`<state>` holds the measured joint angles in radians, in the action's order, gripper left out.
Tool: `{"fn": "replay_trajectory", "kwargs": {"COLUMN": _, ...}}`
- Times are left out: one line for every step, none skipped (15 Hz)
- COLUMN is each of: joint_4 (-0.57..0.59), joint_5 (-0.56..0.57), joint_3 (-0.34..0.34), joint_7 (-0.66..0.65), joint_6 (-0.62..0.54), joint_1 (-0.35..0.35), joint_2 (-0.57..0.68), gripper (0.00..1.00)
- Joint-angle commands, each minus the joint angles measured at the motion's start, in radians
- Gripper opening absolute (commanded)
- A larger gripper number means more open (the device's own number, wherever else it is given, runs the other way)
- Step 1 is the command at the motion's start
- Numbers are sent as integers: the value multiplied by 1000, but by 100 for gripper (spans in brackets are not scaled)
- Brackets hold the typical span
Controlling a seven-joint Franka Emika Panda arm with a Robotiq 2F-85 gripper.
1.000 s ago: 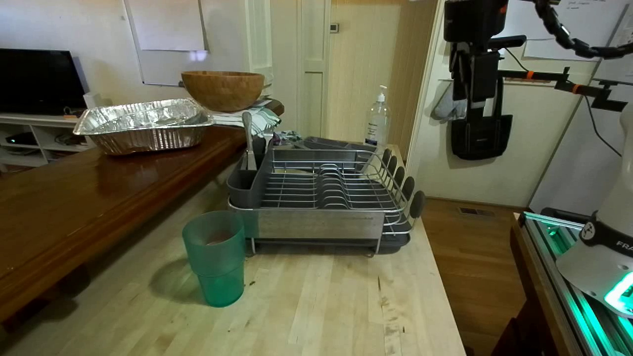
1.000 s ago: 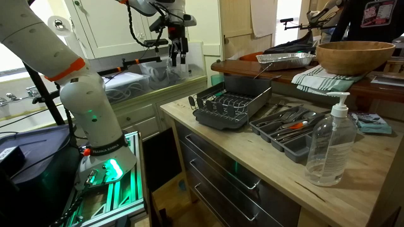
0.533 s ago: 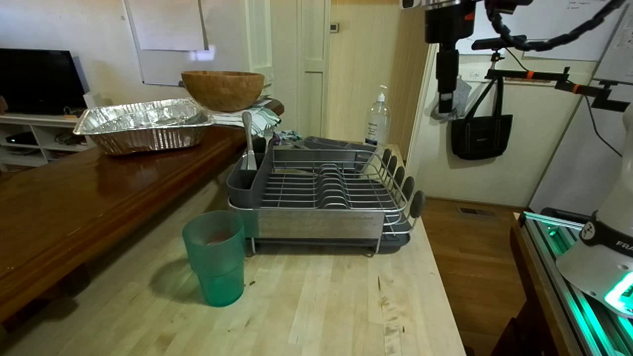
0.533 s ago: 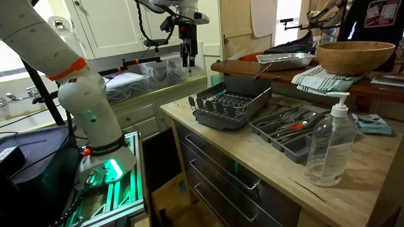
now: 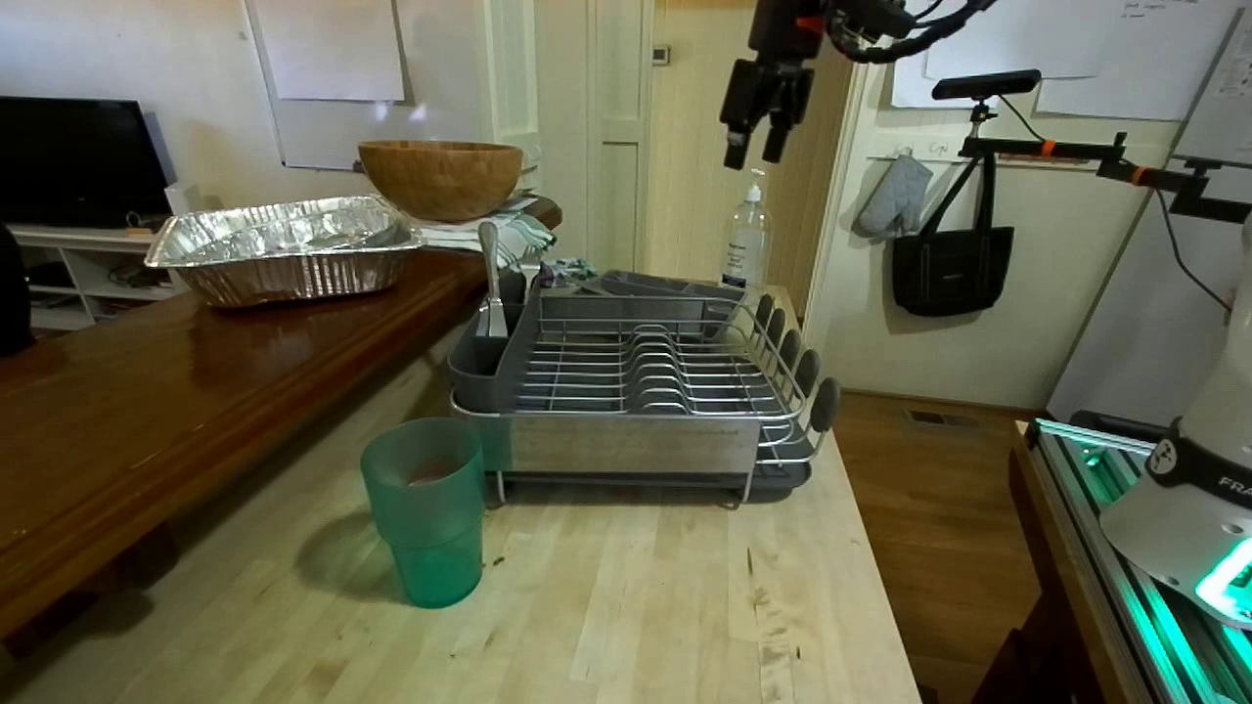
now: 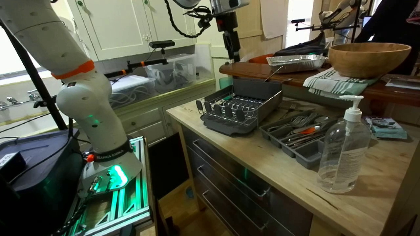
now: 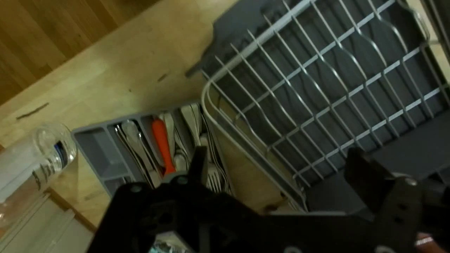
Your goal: Move the knife from the left rack to the right rack
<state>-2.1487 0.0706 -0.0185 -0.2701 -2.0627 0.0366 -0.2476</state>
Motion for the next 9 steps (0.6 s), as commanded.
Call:
{"fn": "replay_trajectory", "kwargs": {"joint_4": 31, "joint_5": 1, "joint_3": -10, "joint_7": -39, "joint_6": -38, "joint_1": 0, "joint_2": 33, "gripper": 100}}
{"fn": "replay_trajectory", "kwargs": {"joint_4": 53, "joint_5": 2, "joint_3": -15, "joint_7": -50, "joint_6": -46, "joint_1": -3, "joint_2": 59, "gripper": 100}}
{"fn": "replay_trajectory", "kwargs": {"joint_4": 55, "joint_5": 2, "joint_3": -15, "joint_7": -49, "joint_6": -46, "joint_1": -4, "joint_2": 66, "gripper": 100}}
{"fn": "replay_trajectory", "kwargs": {"joint_4": 54, "joint_5": 2, "joint_3": -14, "joint_7": -48, "joint_6": -46, "joint_1": -4, "joint_2": 65, "gripper": 100}}
{"fn": "replay_trajectory", "kwargs": {"joint_4": 52, "joint_5": 2, "joint_3": -13, "joint_7": -47, "joint_6": -46, "joint_1": -3, "joint_2": 60, "gripper": 100}}
{"fn": "replay_trajectory", "kwargs": {"joint_4": 51, "joint_5": 2, "joint_3": -11, "joint_7": -45, "joint_6": -46, "joint_1": -1, "joint_2": 54, "gripper": 100}}
{"fn": "replay_trajectory", "kwargs": {"joint_4": 51, "joint_5": 2, "joint_3": -10, "joint_7": -44, "joint_6": -46, "joint_1": -1, "joint_2": 52, "gripper": 100}}
{"fn": "replay_trajectory", "kwargs": {"joint_4": 51, "joint_5": 2, "joint_3": -11, "joint_7": -44, "joint_6": -46, "joint_1": -1, "joint_2": 51, "gripper": 100}}
{"fn": "replay_trajectory", "kwargs": {"joint_4": 51, "joint_5": 2, "joint_3": -11, "joint_7": -44, "joint_6": -46, "joint_1": -1, "joint_2": 51, "gripper": 100}}
